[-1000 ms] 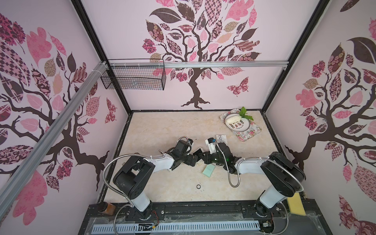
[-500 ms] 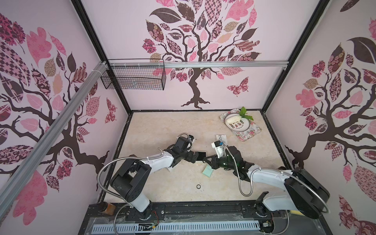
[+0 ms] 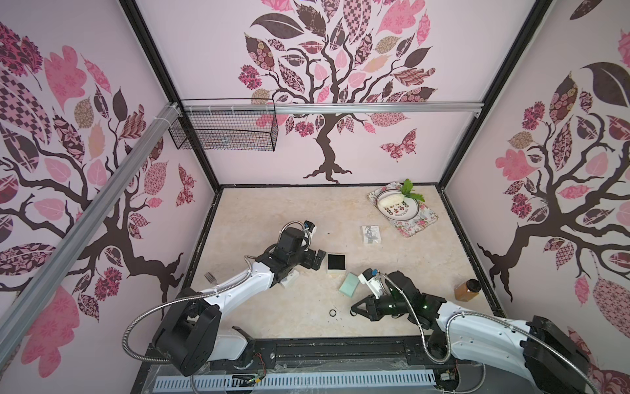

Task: Take the rings out of the lift-off lid box
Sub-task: Place the ring at the center of the board.

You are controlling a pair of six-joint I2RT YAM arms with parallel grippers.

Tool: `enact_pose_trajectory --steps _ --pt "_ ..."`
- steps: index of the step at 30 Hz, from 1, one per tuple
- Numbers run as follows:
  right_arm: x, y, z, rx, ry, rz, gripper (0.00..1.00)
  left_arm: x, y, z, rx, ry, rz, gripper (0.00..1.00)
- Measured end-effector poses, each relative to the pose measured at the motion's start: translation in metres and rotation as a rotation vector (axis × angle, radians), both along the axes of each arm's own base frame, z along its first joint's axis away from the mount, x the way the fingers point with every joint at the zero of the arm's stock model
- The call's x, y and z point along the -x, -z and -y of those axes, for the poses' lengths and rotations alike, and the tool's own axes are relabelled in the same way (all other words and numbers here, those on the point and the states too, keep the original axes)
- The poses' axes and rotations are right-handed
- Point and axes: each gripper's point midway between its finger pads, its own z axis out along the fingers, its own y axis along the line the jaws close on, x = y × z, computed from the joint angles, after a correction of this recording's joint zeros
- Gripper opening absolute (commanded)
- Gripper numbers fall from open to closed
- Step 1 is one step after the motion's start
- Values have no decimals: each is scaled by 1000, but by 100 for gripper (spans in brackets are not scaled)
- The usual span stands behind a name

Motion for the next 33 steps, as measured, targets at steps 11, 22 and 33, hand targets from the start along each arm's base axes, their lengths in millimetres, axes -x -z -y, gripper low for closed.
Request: enact_pose_trajectory --steps 11,22,33 --pt "-3 26 -12 45 -13 -104 0 13 6 -4 11 13 -10 98" --pt "-12 33 -29 28 -29 -136 0 13 10 3 36 42 -18 98" --pt "-16 34 -33 30 -27 -136 14 13 10 5 43 47 -15 98"
